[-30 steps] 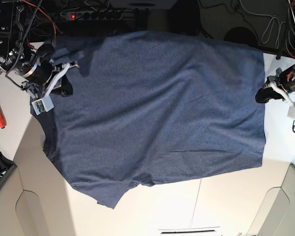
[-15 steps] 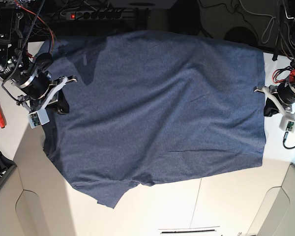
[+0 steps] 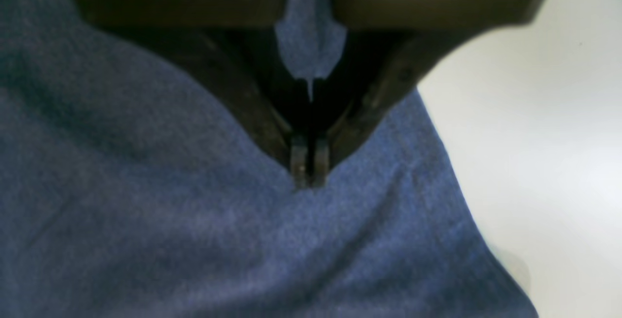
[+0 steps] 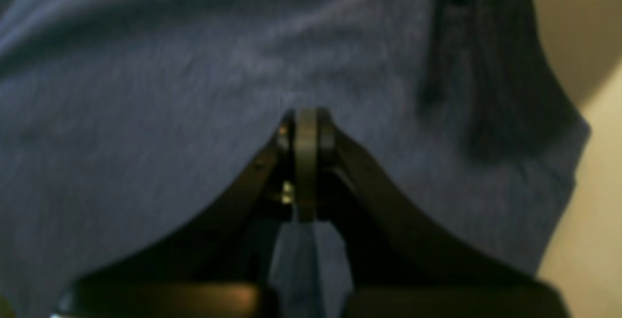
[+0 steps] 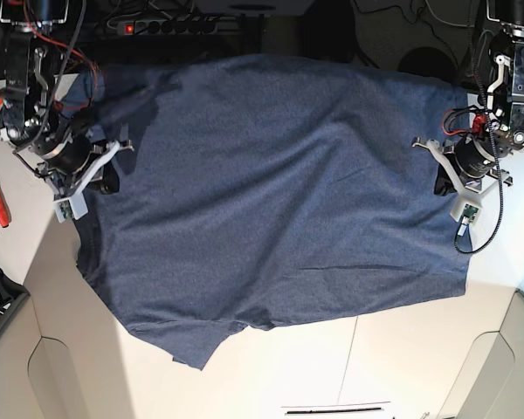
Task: Layout the t-shirt on the table in an organized manner, then fold the t-shirt properly
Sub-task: 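Grasp the shirt edges with both grippers and pull them taut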
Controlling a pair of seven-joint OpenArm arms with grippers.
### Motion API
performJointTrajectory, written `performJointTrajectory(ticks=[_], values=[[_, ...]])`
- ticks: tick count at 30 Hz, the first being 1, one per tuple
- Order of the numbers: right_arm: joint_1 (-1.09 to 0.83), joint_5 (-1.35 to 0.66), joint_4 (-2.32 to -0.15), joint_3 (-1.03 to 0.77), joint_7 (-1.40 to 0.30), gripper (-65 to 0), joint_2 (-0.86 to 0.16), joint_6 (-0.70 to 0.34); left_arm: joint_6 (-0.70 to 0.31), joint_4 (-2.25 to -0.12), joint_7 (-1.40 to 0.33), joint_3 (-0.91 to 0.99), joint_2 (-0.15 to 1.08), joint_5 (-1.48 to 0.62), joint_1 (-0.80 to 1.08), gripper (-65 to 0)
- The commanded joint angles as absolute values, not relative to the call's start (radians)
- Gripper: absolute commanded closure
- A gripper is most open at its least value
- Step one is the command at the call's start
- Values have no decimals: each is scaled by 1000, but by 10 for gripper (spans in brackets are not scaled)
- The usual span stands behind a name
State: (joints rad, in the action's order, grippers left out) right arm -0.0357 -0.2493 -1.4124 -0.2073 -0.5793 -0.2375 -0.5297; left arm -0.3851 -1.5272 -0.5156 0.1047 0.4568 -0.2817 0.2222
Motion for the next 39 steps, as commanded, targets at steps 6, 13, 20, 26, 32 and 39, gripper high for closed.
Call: performJointTrajectory(ticks=[6, 13, 20, 26, 32, 39], values=[[98, -258, -1269, -209, -527, 0, -232, -527, -379, -1456, -495, 110, 449, -287, 174, 0], [177, -253, -1205, -206, -498, 0, -176, -528, -418, -1128, -487, 110, 429, -299, -29, 0], [241, -189, -1111, -205, -459, 0, -134, -493, -438, -921, -473, 110, 429, -318, -236, 0], [321, -146, -919, -202, -358, 0, -130, -466, -438, -862, -448, 110, 421, -318, -351, 0], [408, -69, -720, -202, -279, 0, -130, -387, -434, -794, -415, 110, 381, -289, -428, 0], [457, -60, -668, -202, -268, 0, -130, -361, -404, -701, -378, 110, 318, -246, -486, 0]])
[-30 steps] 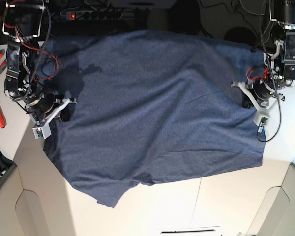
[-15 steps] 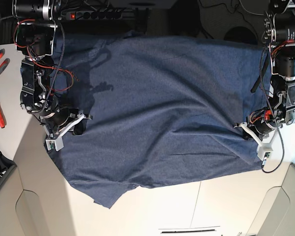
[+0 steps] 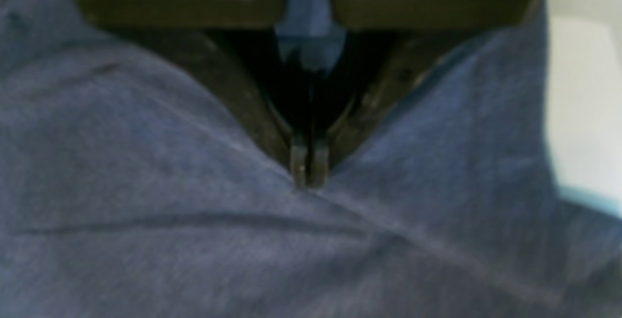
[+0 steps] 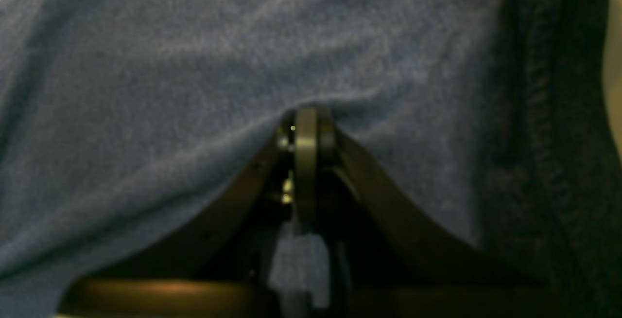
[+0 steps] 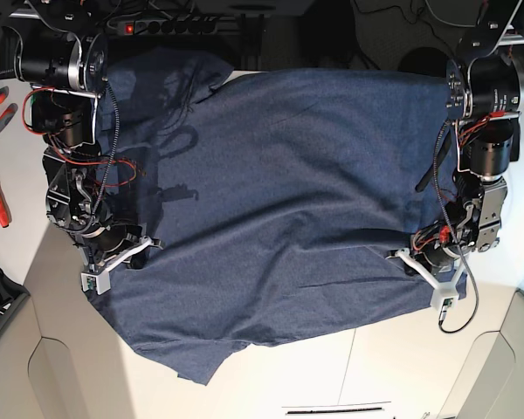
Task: Layout the t-shirt on the table in an organized manner, then fold the t-shirt properly
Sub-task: 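Grasp the shirt edges with both grippers and pull them taut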
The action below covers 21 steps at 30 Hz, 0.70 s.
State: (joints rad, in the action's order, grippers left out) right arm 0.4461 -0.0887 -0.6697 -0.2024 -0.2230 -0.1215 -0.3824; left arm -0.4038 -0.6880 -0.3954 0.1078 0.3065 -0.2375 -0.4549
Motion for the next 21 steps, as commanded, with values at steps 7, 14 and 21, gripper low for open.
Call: performJointTrajectory(ticks=[7, 14, 21], values=[[456, -60, -668, -202, -268, 0, -130, -363, -471, -736, -520, 111, 410, -412, -498, 0], [456, -60, -667, -202, -268, 0, -130, -363, -617, -921, -918, 111, 539, -736, -440, 0], [453, -60, -667, -202, -268, 0, -130, -363, -618, -1066, -1014, 110, 564, -796, -279, 0]])
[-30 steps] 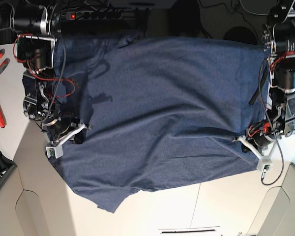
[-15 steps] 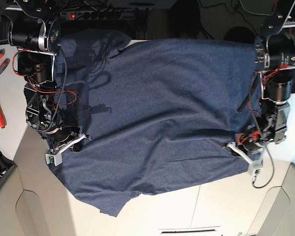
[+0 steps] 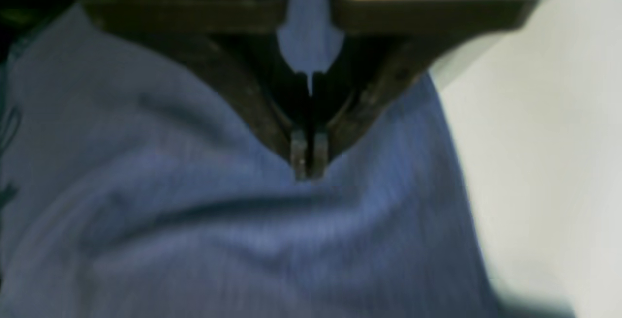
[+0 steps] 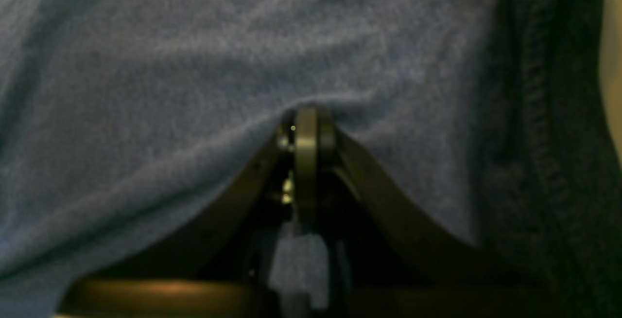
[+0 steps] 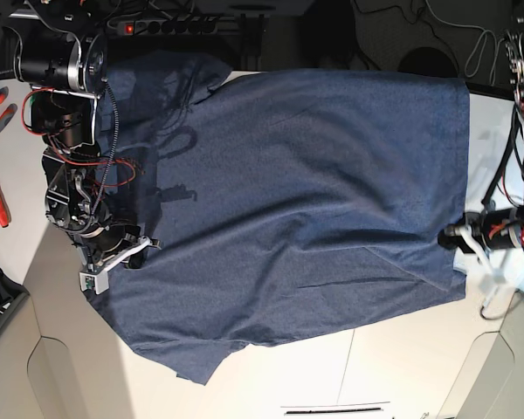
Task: Layout the t-shirt on the table in an organized manner, then fold the t-shirt properly
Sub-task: 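Grasp the shirt edges with both grippers and pull them taut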
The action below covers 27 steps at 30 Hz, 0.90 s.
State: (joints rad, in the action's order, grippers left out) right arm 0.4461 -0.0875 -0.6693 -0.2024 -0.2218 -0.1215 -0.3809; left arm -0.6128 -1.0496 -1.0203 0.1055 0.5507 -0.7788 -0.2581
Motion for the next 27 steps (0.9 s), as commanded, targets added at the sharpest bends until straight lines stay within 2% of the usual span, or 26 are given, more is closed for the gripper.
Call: performJointTrajectory(ticks=[1, 6, 11, 16, 21, 27], values=[[453, -60, -667, -202, -268, 0, -130, -363, -619, -1066, -997, 110, 561, -791, -255, 0], [453, -60, -667, -202, -268, 0, -130, -363, -606, -1065, -843, 110, 527, -624, -156, 0], [453, -60, -667, -202, -268, 0, -130, -363, -545, -1065, -719, 110, 464, -471, -131, 0], [453, -60, -667, -203, -268, 0, -130, -363, -495, -1065, -656, 110, 410, -373, -158, 0], [450, -60, -668, -203, -269, 0, -130, -363, -489, -1046, -605, 110, 381, -313, -196, 0], [430, -63, -668, -203, -268, 0, -130, -361, -452, -871, -543, 110, 383, -262, -296, 0]])
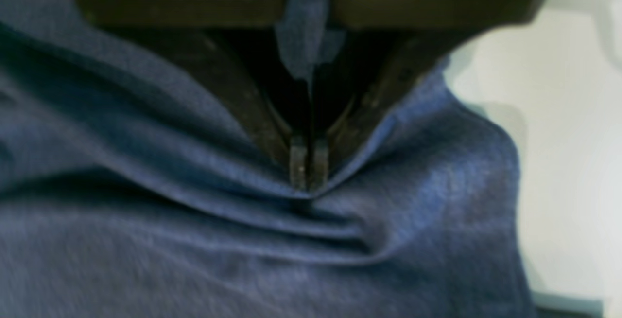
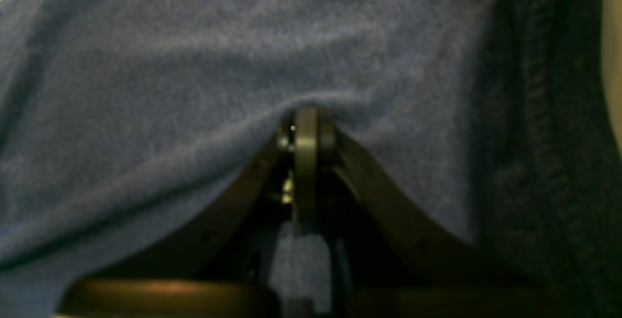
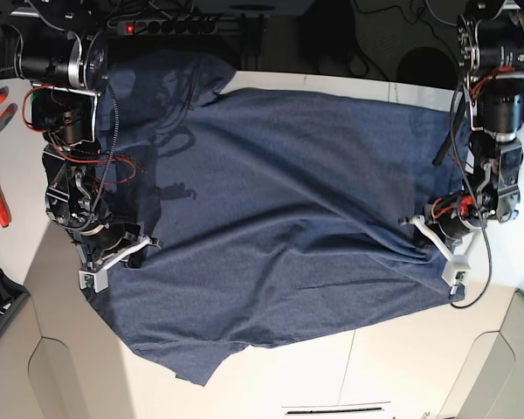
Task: Layout the t-shirt on the table in an organized manner, then fold the t-shirt properly
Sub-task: 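Grasp the shirt edges with both grippers and pull them taut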
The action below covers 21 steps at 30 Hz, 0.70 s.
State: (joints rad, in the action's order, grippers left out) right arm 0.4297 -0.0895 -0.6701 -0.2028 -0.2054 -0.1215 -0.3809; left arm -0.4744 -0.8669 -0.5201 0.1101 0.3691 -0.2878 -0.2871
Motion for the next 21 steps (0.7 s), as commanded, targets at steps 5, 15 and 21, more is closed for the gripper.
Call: performJointTrajectory(ticks=[5, 15, 21], values=[[426, -47, -669, -203, -233, 0, -133, -291, -452, -748, -504, 110, 383, -237, -376, 0], [423, 22, -669, -204, -217, 0, -157, -126, -429, -733, -510, 110, 383, -223, -416, 0], [423, 19, -678, -204, -216, 0, -152, -110, -430, -733, -514, 110, 383, -225, -415, 0]])
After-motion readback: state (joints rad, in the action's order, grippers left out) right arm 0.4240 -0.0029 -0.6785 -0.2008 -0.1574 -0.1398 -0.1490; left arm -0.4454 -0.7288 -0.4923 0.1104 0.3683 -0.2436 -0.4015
